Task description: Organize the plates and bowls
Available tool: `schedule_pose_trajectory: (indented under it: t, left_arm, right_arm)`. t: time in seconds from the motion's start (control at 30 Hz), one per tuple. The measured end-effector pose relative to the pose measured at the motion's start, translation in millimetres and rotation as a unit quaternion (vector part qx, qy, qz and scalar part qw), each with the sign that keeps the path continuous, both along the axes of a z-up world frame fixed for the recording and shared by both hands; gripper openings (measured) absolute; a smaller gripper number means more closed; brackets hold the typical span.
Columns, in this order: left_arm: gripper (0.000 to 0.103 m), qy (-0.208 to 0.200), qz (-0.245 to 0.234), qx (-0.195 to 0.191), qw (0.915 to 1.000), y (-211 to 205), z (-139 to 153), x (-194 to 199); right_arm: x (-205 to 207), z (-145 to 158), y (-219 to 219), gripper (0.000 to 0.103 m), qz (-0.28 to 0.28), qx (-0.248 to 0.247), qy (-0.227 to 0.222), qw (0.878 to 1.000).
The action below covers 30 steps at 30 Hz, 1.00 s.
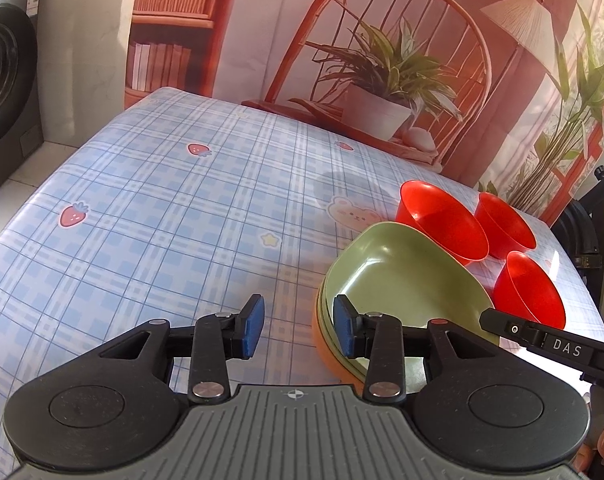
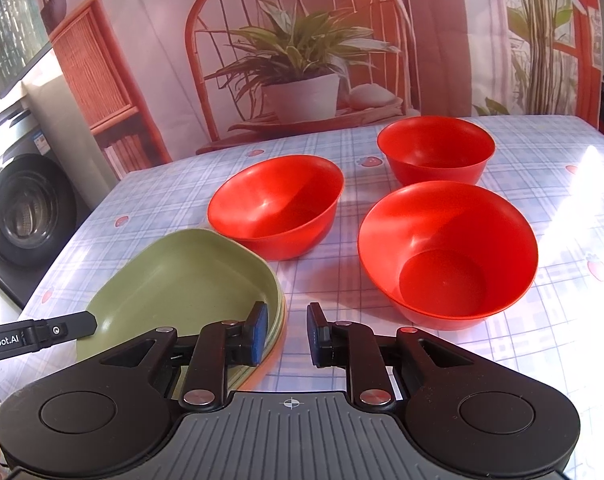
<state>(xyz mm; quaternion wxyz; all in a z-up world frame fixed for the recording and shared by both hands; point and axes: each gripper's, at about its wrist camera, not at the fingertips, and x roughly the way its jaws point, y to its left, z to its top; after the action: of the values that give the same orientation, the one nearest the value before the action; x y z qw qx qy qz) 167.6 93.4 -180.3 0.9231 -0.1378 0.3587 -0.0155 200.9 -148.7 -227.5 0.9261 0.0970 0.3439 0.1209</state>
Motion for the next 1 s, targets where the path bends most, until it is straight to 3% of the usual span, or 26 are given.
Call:
schedule_pose_trajectory:
  t: [0.13, 0.27, 0.47, 0.73, 1.0]
  left_arm:
    - [0.04, -0.016, -0.02, 0.002, 0.9997, -3.7, 10.6, -0.7]
    - [0.04, -0.043, -0.033, 0.014, 0.9984, -6.8, 29.5, 3.3]
    - [0.04, -0.053, -0.061, 0.021, 0.9965, -14.6, 48.9, 22.8]
    - [0.04, -0.049, -0.104, 0.023, 0.9931, -36.3, 62.9, 66.3]
    - [0.04, -0.005, -0.127, 0.042, 0.9909, -59.6, 40.3, 118.8]
  right_arm:
    - [-2.9, 8.1, -3.9, 0.021, 0.007, 0.03, -0.014, 0.999]
    - [-5.0, 19.0, -7.0, 0.022, -0.002, 0.016, -0.042, 0.999]
    - [-4.0, 24.9, -20.5, 0.022, -0.019, 0.003, -0.061, 0.998]
    - [13.4, 29.6, -35.6, 0.021, -0.031, 0.004, -0.075, 0.997]
    - [45.9, 24.2, -34.2, 0.021, -0.027, 0.016, -0.053, 0.998]
